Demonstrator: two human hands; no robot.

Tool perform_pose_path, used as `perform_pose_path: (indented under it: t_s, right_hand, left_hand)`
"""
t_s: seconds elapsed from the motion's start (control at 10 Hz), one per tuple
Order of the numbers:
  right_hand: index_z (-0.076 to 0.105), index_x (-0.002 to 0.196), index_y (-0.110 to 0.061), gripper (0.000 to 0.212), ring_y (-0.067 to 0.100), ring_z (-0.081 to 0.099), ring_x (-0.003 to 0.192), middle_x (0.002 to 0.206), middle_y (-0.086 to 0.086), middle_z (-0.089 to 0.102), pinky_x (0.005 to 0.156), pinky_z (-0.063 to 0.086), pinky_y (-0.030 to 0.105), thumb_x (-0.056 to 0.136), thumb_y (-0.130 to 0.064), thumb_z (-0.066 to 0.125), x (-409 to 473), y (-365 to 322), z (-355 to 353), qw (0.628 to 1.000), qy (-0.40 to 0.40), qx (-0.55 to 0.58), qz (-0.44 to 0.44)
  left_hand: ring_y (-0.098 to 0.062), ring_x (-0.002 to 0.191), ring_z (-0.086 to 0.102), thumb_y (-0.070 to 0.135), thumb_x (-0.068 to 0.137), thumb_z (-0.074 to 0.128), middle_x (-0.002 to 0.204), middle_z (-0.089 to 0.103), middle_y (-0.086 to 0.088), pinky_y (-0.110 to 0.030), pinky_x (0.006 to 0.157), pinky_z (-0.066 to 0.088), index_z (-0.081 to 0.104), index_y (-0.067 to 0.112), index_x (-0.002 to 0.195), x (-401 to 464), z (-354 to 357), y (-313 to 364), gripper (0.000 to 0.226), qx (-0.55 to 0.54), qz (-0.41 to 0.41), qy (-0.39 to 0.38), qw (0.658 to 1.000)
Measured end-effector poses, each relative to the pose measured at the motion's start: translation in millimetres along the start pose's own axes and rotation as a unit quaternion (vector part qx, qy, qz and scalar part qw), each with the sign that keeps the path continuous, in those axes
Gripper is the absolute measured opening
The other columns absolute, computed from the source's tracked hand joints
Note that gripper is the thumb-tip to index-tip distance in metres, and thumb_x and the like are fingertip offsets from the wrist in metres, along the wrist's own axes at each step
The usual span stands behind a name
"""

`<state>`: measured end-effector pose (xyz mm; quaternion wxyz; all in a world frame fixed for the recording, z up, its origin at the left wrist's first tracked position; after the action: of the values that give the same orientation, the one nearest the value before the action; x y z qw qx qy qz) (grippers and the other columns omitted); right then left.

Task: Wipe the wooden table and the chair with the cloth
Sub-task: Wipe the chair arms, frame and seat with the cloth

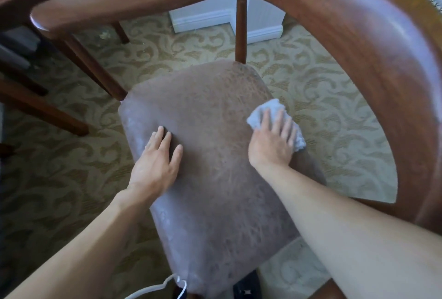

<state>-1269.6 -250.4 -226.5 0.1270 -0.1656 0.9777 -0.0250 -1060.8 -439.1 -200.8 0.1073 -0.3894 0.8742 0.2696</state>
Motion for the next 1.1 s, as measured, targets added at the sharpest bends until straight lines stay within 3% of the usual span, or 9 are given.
perform_pose_path:
  t_s: [0.1,0.2,0.4,0.6,0.7,0.8,0.9,1.1]
  right_hand:
    - [-0.002,0.162,-0.024,0.066,0.035,-0.006,0.156,0.17,0.012,-0.01,0.126,0.0,0.053,0.107,-0.033,0.032,-3,5,3,0.996,-0.004,0.011,0.085]
    - [-0.006,0.162,-0.023,0.071,0.036,-0.013,0.156,0.17,0.012,-0.012,0.125,-0.003,0.054,0.104,-0.023,0.036,-30,-24,10,0.998,0.004,0.014,0.054]
    - [0.007,0.163,-0.027,0.06,0.032,-0.007,0.157,0.171,0.006,-0.005,0.126,-0.002,0.051,0.107,-0.038,0.027,-87,-81,22,0.994,-0.01,0.039,-0.102]
    - [-0.007,0.162,-0.027,0.069,0.032,-0.013,0.156,0.17,0.007,-0.016,0.126,-0.005,0.05,0.105,-0.032,0.032,-54,-4,9,0.997,-0.051,-0.003,0.049]
    - [-0.011,0.161,-0.027,0.082,0.035,-0.011,0.156,0.169,0.008,-0.019,0.125,-0.002,0.053,0.098,-0.025,0.042,-34,36,2,0.982,-0.107,0.007,0.158]
    - [-0.014,0.16,-0.023,0.085,0.04,-0.013,0.155,0.168,0.014,-0.02,0.124,-0.001,0.057,0.097,-0.018,0.042,-42,43,4,0.965,-0.113,0.035,0.232]
    - [-0.016,0.16,-0.02,0.085,0.042,-0.022,0.152,0.166,0.016,-0.026,0.123,-0.006,0.06,0.096,-0.014,0.04,-77,15,17,0.969,-0.083,0.049,0.227]
    - [-0.01,0.161,-0.023,0.066,0.037,-0.019,0.154,0.168,0.01,-0.021,0.124,-0.005,0.057,0.107,-0.037,0.025,-110,-26,27,0.983,-0.102,0.063,0.138]
  left_hand:
    - [-0.017,0.159,0.002,0.042,0.108,0.035,0.173,0.005,-0.001,-0.037,0.128,0.013,0.023,0.009,0.161,2,3,-4,0.064,-0.009,0.004,-0.001,1.0]
    - [-0.023,0.159,0.003,0.038,0.108,0.036,0.173,0.005,-0.006,-0.039,0.128,0.011,0.023,0.006,0.161,5,6,-1,0.063,-0.001,0.022,-0.01,1.0]
    - [-0.036,0.157,0.01,0.038,0.107,0.041,0.17,0.013,-0.018,-0.049,0.127,0.012,0.026,0.002,0.159,9,1,5,0.065,0.047,0.045,-0.041,0.997]
    - [-0.036,0.157,0.011,0.035,0.108,0.041,0.17,0.014,-0.018,-0.051,0.126,0.014,0.027,0.004,0.159,12,-10,2,0.062,0.058,0.052,-0.091,0.993]
    - [-0.037,0.156,0.012,0.034,0.108,0.041,0.169,0.015,-0.019,-0.051,0.126,0.014,0.029,0.003,0.159,14,-9,3,0.061,0.063,0.061,-0.1,0.991]
    - [-0.038,0.156,0.011,0.032,0.108,0.042,0.169,0.014,-0.02,-0.051,0.126,0.014,0.028,0.003,0.159,12,-9,3,0.06,0.084,0.069,-0.093,0.99]
    - [-0.039,0.156,0.01,0.03,0.108,0.043,0.169,0.012,-0.02,-0.051,0.125,0.013,0.026,0.003,0.159,10,-6,3,0.061,0.088,0.077,-0.09,0.989]
    - [-0.04,0.155,0.014,0.031,0.107,0.042,0.168,0.016,-0.021,-0.053,0.125,0.017,0.03,0.003,0.157,16,-6,-4,0.058,0.084,0.079,-0.096,0.989]
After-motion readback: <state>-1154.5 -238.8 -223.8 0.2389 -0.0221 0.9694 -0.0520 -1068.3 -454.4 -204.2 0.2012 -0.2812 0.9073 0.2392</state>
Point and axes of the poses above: each hand's wrist, its own x-axis towards the middle knuckle, its own z-axis out of the palm, y = z × x, the point moved 7 cm from there along x, towards the middle knuckle
